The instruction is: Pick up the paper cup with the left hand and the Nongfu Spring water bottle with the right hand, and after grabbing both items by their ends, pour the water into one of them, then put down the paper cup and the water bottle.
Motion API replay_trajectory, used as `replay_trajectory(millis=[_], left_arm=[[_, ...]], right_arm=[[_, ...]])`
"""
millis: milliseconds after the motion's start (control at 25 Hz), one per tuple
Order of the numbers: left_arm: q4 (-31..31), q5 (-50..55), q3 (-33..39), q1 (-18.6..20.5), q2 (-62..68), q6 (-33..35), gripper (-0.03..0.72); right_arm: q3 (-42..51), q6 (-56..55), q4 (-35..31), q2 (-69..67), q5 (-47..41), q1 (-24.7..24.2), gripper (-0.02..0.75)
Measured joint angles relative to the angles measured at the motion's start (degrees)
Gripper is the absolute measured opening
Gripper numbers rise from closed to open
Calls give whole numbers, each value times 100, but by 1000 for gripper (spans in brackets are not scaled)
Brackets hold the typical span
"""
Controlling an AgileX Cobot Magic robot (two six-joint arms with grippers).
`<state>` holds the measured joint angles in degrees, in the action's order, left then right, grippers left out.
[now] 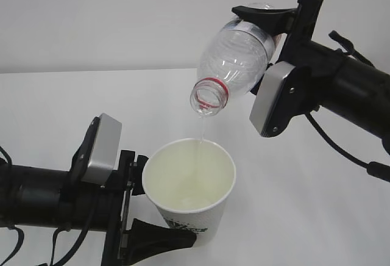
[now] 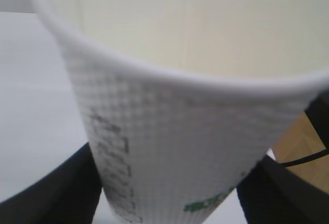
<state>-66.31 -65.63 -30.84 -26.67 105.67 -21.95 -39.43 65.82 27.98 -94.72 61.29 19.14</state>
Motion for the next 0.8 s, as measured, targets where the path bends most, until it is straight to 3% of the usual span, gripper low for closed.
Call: replay_trajectory(millis=[800], left_arm=[[0, 0, 0, 0, 0, 0, 555]], right_arm=[[0, 145, 0, 0, 10, 0, 494]])
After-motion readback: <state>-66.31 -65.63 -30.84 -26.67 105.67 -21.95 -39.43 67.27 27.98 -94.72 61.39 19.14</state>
